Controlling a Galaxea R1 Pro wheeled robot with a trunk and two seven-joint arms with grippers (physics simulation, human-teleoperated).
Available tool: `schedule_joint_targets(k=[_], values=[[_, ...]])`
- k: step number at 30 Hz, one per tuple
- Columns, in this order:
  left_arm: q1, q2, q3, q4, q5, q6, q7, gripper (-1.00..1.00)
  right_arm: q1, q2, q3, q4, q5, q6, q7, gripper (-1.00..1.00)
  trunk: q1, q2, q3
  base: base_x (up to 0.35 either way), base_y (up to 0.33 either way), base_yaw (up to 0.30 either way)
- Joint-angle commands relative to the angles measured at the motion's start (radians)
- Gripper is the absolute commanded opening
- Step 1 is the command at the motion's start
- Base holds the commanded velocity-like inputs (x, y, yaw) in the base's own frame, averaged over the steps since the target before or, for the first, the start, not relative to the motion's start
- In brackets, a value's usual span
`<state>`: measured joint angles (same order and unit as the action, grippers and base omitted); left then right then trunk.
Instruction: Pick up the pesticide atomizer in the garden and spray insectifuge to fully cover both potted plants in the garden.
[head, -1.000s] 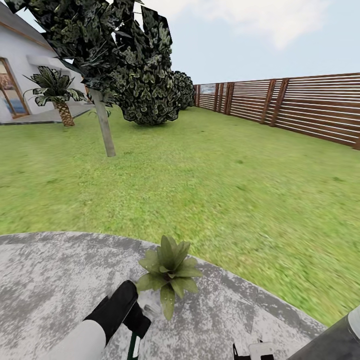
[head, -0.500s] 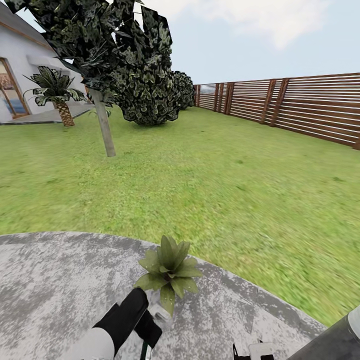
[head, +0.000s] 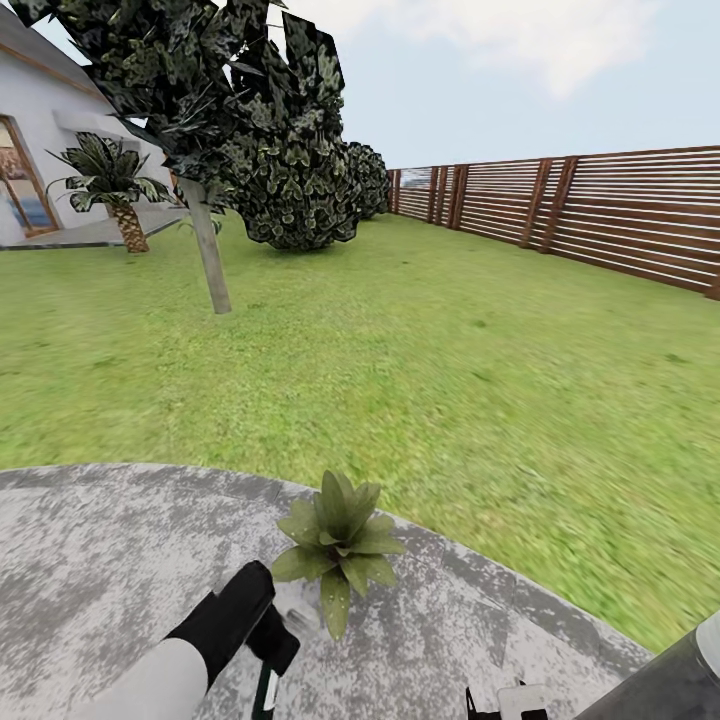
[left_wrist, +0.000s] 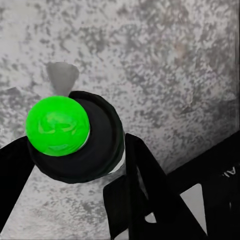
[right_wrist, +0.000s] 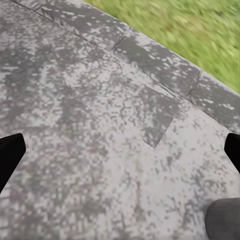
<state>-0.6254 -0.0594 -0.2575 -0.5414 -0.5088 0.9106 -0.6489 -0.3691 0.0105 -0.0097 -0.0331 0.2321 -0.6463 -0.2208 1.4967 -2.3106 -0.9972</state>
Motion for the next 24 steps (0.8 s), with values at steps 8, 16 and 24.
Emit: schedule_joint_targets(k=[8, 16, 24], values=[[-0.158, -0.037, -0.011, 0.013, -0.022, 0.096, -0.140, -1.00, -0.001, 0.000, -0.001, 0.001, 0.010, -0.001, -0.009, 1.00, 0.000, 0.000, -0.001, 0.000, 0.000, 0.000], [-0.122, -0.005, -0.022, 0.062, -0.053, 0.082, -0.174, -1.00, -0.001, 0.001, -0.001, 0.001, 0.011, -0.001, -0.009, 1.00, 0.000, 0.000, -0.001, 0.000, 0.000, 0.000], [-0.120, -0.063, -0.078, 0.086, -0.049, 0.066, -0.179, -1.00, -0.001, 0.001, -0.001, 0.001, 0.012, -0.001, -0.009, 1.00, 0.000, 0.000, -0.001, 0.000, 0.000, 0.000]])
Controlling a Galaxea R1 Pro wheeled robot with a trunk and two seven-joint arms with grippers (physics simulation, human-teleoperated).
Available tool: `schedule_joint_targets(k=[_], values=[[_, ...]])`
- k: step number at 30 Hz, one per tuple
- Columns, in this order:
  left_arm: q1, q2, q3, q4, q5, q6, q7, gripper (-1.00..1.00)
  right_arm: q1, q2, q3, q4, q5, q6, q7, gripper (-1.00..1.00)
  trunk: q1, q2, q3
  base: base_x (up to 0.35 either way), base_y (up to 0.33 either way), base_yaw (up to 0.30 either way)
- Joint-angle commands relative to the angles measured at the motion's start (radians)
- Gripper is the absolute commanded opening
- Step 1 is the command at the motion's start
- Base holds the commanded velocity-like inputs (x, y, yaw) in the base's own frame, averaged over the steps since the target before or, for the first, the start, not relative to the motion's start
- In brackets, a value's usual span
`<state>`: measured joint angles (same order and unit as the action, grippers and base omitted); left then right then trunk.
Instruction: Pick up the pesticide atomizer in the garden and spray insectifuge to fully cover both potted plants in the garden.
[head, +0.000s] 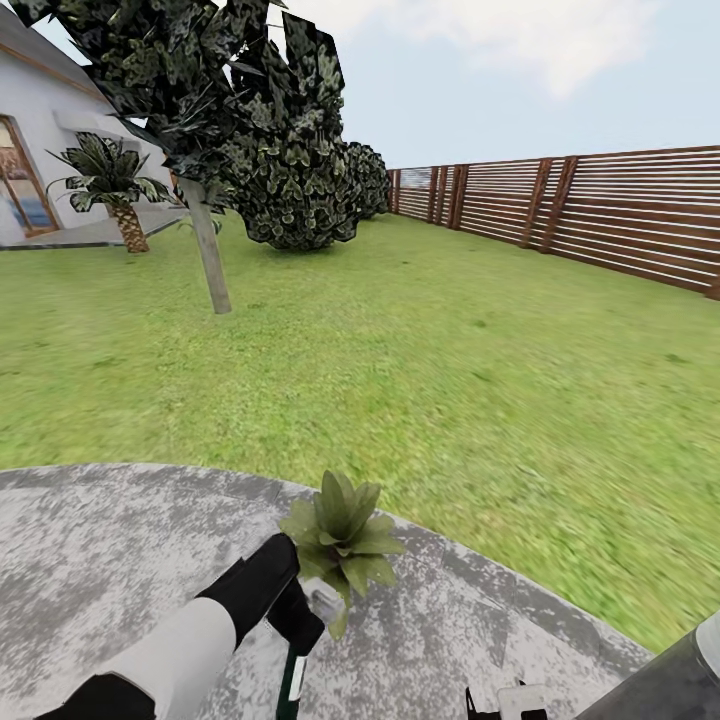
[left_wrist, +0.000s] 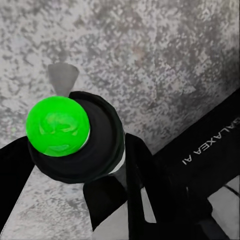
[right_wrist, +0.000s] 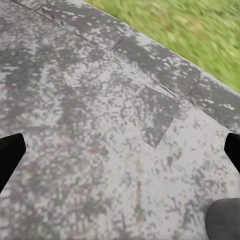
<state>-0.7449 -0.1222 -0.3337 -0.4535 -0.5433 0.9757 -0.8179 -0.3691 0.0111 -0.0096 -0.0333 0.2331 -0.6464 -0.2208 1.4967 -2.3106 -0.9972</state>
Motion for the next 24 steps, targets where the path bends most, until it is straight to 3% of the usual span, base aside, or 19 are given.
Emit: schedule_joint_targets(k=[1, 4, 8, 10, 12, 15, 21, 24], values=[[-0.006, -0.010, -0.003, -0.007, -0.014, 0.002, -0.017, -1.00, -0.001, 0.000, -0.001, 0.001, 0.010, -0.001, -0.009, 1.00, 0.000, 0.000, -0.001, 0.000, 0.000, 0.000], [-0.011, -0.018, -0.005, -0.010, -0.014, 0.004, -0.046, -1.00, -0.001, 0.000, -0.001, 0.001, 0.010, -0.001, -0.009, 1.00, 0.000, 0.000, -0.001, 0.000, 0.000, 0.000], [-0.009, -0.004, -0.008, 0.001, -0.021, 0.001, -0.095, -1.00, -0.001, 0.001, -0.001, 0.001, 0.011, -0.001, -0.009, 1.00, 0.000, 0.000, -0.001, 0.000, 0.000, 0.000], [-0.005, 0.018, -0.007, 0.005, -0.022, 0.000, -0.101, -1.00, -0.001, 0.001, -0.001, 0.001, 0.011, -0.001, -0.009, 1.00, 0.000, 0.000, -0.001, 0.000, 0.000, 0.000], [-0.001, 0.074, -0.008, 0.007, -0.020, -0.002, -0.106, -1.00, -0.001, 0.001, -0.001, 0.001, 0.011, 0.000, -0.009, 1.00, 0.000, 0.000, -0.001, 0.000, 0.000, 0.000], [0.005, 0.103, -0.010, 0.010, -0.020, -0.003, -0.107, -1.00, -0.001, 0.001, -0.001, 0.001, 0.011, -0.001, -0.009, 1.00, 0.000, 0.000, -0.001, 0.000, 0.000, 0.000], [0.037, 0.097, -0.007, -0.004, -0.024, -0.009, -0.102, -1.00, -0.001, 0.001, -0.001, 0.001, 0.011, -0.001, -0.009, 1.00, 0.000, 0.000, -0.001, 0.000, 0.000, 0.000], [0.028, 0.074, -0.004, -0.010, -0.025, -0.004, -0.099, -1.00, -0.001, 0.001, -0.001, 0.001, 0.011, -0.001, -0.009, 1.00, 0.000, 0.000, -0.001, 0.000, 0.000, 0.000]])
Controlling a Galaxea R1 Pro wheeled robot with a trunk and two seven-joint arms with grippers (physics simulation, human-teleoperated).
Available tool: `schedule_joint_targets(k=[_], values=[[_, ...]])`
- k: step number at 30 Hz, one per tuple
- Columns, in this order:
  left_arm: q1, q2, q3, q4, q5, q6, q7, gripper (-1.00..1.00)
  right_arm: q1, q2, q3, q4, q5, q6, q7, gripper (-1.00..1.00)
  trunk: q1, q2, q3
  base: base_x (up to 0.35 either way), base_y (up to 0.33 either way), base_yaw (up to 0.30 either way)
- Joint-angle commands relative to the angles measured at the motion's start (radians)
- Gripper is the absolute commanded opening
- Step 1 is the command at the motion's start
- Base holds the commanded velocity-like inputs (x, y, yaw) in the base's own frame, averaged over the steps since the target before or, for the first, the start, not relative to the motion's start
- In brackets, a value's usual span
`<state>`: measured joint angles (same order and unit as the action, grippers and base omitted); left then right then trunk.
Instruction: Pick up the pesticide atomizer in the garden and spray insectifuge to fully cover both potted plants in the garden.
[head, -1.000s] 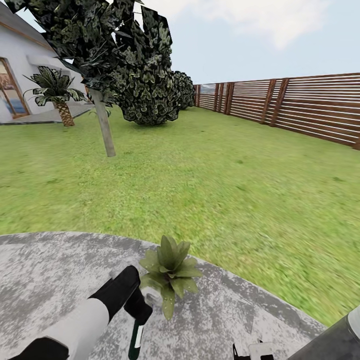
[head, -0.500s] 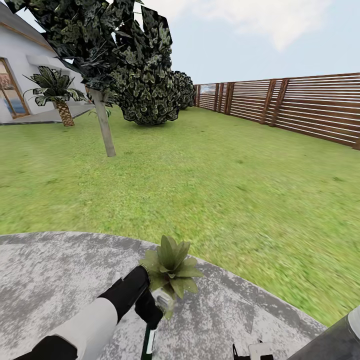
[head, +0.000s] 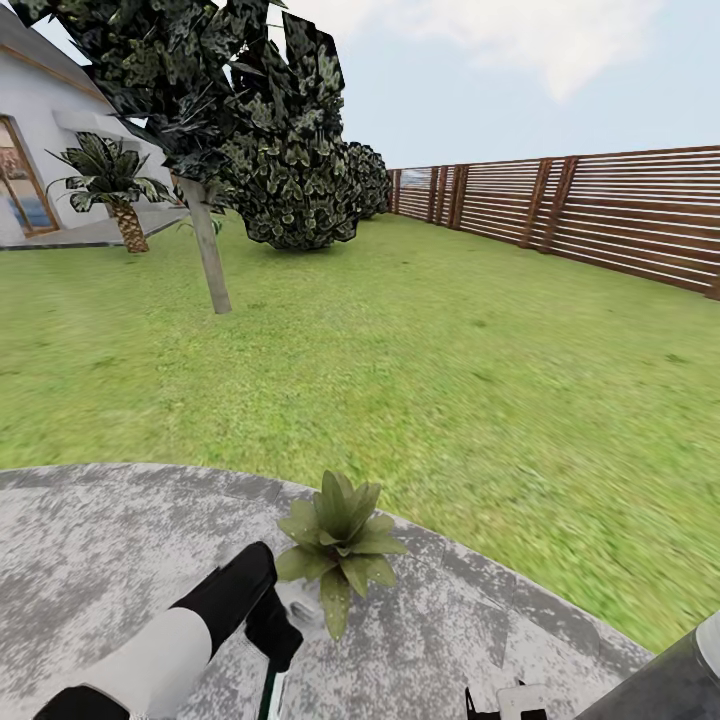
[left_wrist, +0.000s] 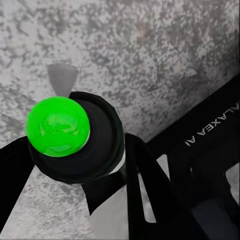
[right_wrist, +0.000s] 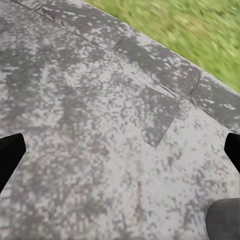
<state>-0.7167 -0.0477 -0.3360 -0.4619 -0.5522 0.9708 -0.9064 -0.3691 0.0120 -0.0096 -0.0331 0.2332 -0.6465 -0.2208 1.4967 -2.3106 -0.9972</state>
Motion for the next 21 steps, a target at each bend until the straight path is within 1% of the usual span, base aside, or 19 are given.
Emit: schedule_joint_targets(k=[1, 3, 5, 8, 12, 18, 21], values=[[-0.004, -0.008, -0.002, -0.002, -0.016, 0.004, -0.010, -1.00, -0.001, 0.000, -0.001, 0.001, 0.010, -0.001, -0.009, 1.00, 0.000, 0.000, -0.001, 0.000, 0.000, 0.000], [-0.015, -0.020, -0.001, -0.011, -0.015, 0.012, -0.012, -1.00, -0.001, 0.000, -0.001, 0.001, 0.010, -0.001, -0.009, 1.00, 0.000, 0.000, -0.001, 0.000, 0.000, 0.000], [-0.026, -0.030, 0.000, -0.042, -0.015, 0.021, -0.011, -1.00, -0.001, 0.000, -0.001, 0.000, 0.010, -0.001, -0.009, 1.00, 0.000, 0.000, -0.001, 0.000, 0.000, 0.000], [-0.040, -0.033, 0.000, -0.073, -0.015, 0.032, -0.011, -1.00, -0.001, 0.000, -0.001, -0.001, 0.011, -0.001, -0.009, 1.00, 0.000, 0.000, -0.001, 0.000, 0.000, 0.000], [-0.065, -0.036, 0.006, -0.078, -0.008, 0.035, -0.012, -1.00, -0.001, 0.000, -0.001, -0.001, 0.011, -0.001, -0.009, 1.00, 0.000, 0.000, -0.001, 0.000, 0.000, 0.000], [-0.049, -0.037, 0.004, -0.063, -0.009, 0.031, -0.013, -1.00, -0.001, 0.000, -0.001, -0.001, 0.011, 0.001, -0.008, 1.00, 0.000, 0.000, -0.001, 0.000, 0.000, 0.000], [-0.005, -0.036, 0.002, -0.060, -0.009, 0.024, -0.013, -1.00, -0.001, 0.000, -0.001, -0.001, 0.011, 0.001, -0.008, 1.00, 0.000, 0.000, -0.001, 0.000, 0.000, 0.000]])
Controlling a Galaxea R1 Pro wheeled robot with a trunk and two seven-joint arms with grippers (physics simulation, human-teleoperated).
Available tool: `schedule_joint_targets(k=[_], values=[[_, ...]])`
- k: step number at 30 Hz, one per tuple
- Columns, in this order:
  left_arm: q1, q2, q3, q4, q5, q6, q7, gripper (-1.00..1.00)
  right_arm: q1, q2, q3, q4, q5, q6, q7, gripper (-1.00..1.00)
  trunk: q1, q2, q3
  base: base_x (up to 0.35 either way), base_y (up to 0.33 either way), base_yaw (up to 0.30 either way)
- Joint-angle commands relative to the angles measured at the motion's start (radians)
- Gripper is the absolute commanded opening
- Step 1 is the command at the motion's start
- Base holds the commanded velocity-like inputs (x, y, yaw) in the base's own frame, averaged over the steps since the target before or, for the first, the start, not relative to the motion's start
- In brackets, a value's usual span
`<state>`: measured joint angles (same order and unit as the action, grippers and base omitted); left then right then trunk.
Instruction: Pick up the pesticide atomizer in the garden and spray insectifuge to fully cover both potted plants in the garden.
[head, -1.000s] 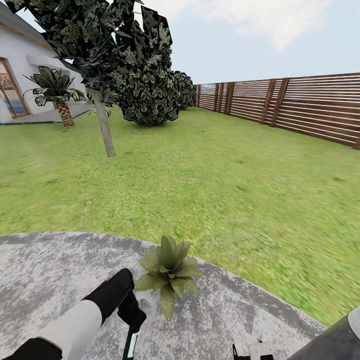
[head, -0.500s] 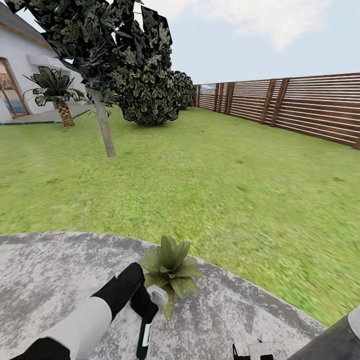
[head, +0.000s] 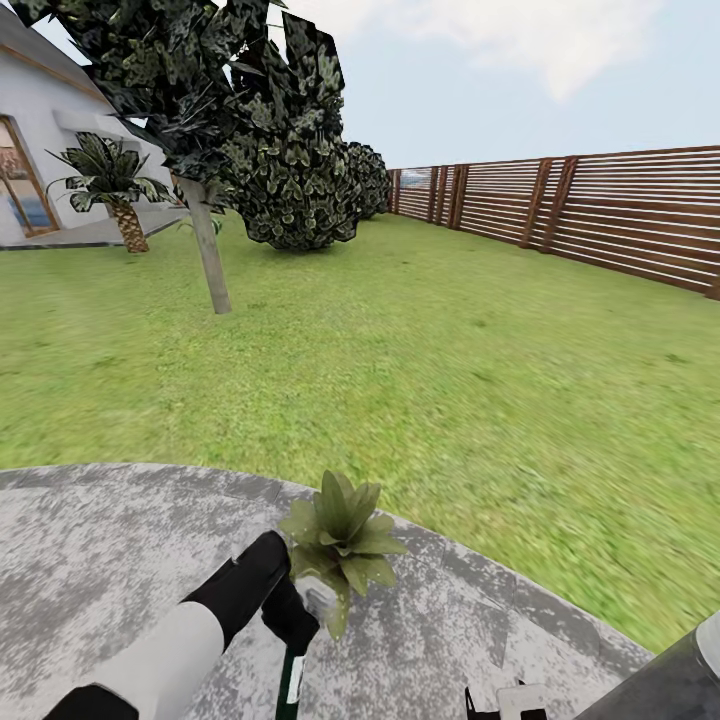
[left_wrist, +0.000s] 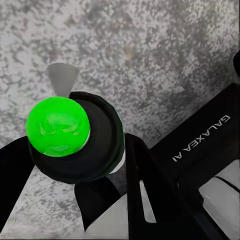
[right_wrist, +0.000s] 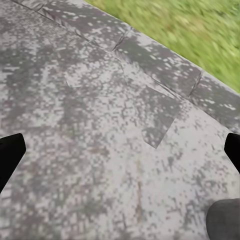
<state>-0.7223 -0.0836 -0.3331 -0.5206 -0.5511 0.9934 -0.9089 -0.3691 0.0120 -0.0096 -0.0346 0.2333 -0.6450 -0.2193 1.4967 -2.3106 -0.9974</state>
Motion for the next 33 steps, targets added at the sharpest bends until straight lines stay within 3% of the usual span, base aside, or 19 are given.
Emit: schedule_joint_targets(k=[1, 7, 11, 15, 17, 21, 23, 33], values=[[0.016, 0.000, -0.001, -0.001, -0.010, 0.000, -0.010, -1.00, -0.001, 0.000, -0.001, 0.001, 0.011, -0.001, -0.009, 1.00, 0.000, 0.000, -0.001, 0.000, 0.000, 0.000], [0.043, -0.013, -0.002, -0.017, -0.008, -0.003, -0.011, -1.00, -0.001, 0.000, -0.001, 0.001, 0.011, -0.001, -0.009, 1.00, 0.000, 0.000, -0.001, 0.000, 0.000, 0.000], [0.037, -0.050, -0.004, -0.074, -0.007, 0.000, -0.011, -1.00, -0.001, 0.000, -0.001, 0.001, 0.011, -0.001, -0.009, 1.00, 0.000, 0.000, -0.001, 0.000, 0.000, 0.000], [0.037, -0.047, 0.000, -0.124, -0.013, 0.007, -0.009, -1.00, -0.001, 0.000, -0.001, 0.001, 0.011, -0.001, -0.009, 1.00, 0.000, 0.000, -0.001, 0.000, 0.000, 0.000], [0.040, -0.032, 0.004, -0.122, -0.015, 0.006, -0.008, -1.00, -0.001, 0.000, -0.001, 0.001, 0.011, -0.001, -0.009, 1.00, 0.000, 0.000, -0.001, 0.000, 0.000, 0.000], [0.043, 0.069, 0.006, -0.114, -0.012, 0.005, -0.011, -1.00, -0.001, 0.000, -0.001, 0.001, 0.011, -0.001, -0.009, 1.00, 0.000, 0.000, -0.001, 0.000, 0.000, 0.000], [0.044, 0.098, 0.006, -0.113, -0.011, 0.004, -0.011, -1.00, -0.001, 0.000, -0.001, 0.001, 0.012, -0.001, -0.009, 1.00, 0.000, 0.000, -0.001, 0.000, 0.000, 0.000], [0.046, 0.118, 0.006, -0.078, -0.016, -0.002, 0.005, -1.00, -0.001, -0.001, -0.001, 0.001, 0.012, -0.002, -0.009, 1.00, 0.000, 0.000, -0.001, 0.000, 0.000, 0.000]])
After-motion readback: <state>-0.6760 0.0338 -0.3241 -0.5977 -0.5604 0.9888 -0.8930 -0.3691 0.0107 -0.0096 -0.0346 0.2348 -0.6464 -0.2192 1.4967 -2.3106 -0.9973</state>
